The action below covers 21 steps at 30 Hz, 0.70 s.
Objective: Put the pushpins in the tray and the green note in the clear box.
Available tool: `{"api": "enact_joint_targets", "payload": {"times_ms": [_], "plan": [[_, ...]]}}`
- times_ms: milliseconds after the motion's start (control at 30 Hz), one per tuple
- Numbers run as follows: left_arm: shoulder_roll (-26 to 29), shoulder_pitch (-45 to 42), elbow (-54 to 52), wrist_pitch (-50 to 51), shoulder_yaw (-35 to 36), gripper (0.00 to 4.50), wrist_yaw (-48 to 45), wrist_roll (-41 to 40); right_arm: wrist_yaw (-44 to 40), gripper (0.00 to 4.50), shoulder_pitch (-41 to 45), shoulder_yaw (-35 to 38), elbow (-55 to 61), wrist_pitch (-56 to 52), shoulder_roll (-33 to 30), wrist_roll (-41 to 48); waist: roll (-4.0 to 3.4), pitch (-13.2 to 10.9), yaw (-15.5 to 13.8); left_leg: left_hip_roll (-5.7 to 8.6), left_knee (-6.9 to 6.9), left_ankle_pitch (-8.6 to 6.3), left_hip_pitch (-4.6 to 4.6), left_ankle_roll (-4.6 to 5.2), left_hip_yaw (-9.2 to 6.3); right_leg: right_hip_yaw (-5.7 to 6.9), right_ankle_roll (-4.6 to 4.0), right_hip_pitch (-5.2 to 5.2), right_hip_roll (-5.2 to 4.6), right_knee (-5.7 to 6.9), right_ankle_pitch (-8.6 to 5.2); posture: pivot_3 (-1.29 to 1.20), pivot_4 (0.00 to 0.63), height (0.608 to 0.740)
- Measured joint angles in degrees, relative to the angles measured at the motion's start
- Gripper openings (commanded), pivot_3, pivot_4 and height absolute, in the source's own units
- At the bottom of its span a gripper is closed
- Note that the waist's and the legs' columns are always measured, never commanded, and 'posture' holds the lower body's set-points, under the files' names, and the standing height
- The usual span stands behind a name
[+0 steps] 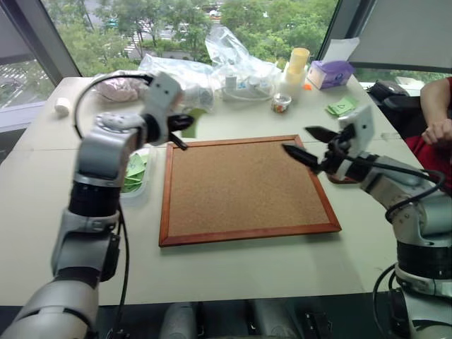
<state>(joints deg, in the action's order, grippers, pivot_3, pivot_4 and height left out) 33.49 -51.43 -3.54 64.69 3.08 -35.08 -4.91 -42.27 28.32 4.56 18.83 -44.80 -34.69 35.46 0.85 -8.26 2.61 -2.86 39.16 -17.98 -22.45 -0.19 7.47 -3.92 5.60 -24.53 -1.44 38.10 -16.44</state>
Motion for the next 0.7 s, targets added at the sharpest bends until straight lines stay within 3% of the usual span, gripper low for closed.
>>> {"api": "enact_joint_targets", "payload": {"times_ms": [233, 400, 433, 467, 700], "plan": [[7.9, 5.4, -12.1, 18.5, 6.2, 0.00, 5.4, 0.4, -6.0, 4.40, 1.8, -10.0, -0.2, 1.1, 1.7, -0.7, 0.24, -0.1, -1.8, 0.19, 0.12, -0.06, -0.05, 0.10, 0.05, 0.07, -0.01, 0.07, -0.27, -0.06, 0.00, 0.00, 0.150, 0.738], [6.1, 13.4, -14.5, 22.4, 9.7, 0.00, 7.5, -0.9, -7.1, 4.40, 2.1, -13.2, -2.5, 3.0, 3.3, -2.9, 0.46, -0.2, -1.8, 0.12, 0.12, -0.02, -0.04, 0.04, 0.02, 0.13, -0.01, 0.05, -0.23, 0.00, 0.00, 0.00, 0.150, 0.738], [5.5, 13.7, -14.6, 22.5, 9.9, 0.67, 7.8, -1.1, -7.2, 4.50, 2.1, -13.5, -2.9, 3.2, 3.3, -3.3, 0.54, -0.2, -1.9, 0.12, 0.12, -0.02, -0.05, 0.03, 0.02, 0.13, -0.02, 0.05, -0.23, -0.01, 0.00, 0.00, 0.150, 0.738], [5.4, 14.0, -14.8, 22.4, 10.1, 0.91, 8.2, -1.4, -7.3, 4.50, 2.1, -13.8, -3.2, 3.6, 3.4, -3.7, 0.62, -0.3, -1.8, 0.12, 0.12, -0.02, -0.04, 0.03, 0.02, 0.13, -0.02, 0.05, -0.23, -0.01, 0.00, 0.00, 0.150, 0.738], [6.5, 15.9, -14.6, 16.1, 11.3, 4.38, 10.4, -1.7, -6.9, 4.50, 1.3, -14.2, -3.5, 4.0, 3.8, -5.4, 0.68, -0.3, -1.6, 0.10, 0.09, -0.01, -0.04, 0.01, 0.06, 0.13, -0.02, 0.01, -0.25, -0.01, 0.01, 0.00, 0.150, 0.738]]}}
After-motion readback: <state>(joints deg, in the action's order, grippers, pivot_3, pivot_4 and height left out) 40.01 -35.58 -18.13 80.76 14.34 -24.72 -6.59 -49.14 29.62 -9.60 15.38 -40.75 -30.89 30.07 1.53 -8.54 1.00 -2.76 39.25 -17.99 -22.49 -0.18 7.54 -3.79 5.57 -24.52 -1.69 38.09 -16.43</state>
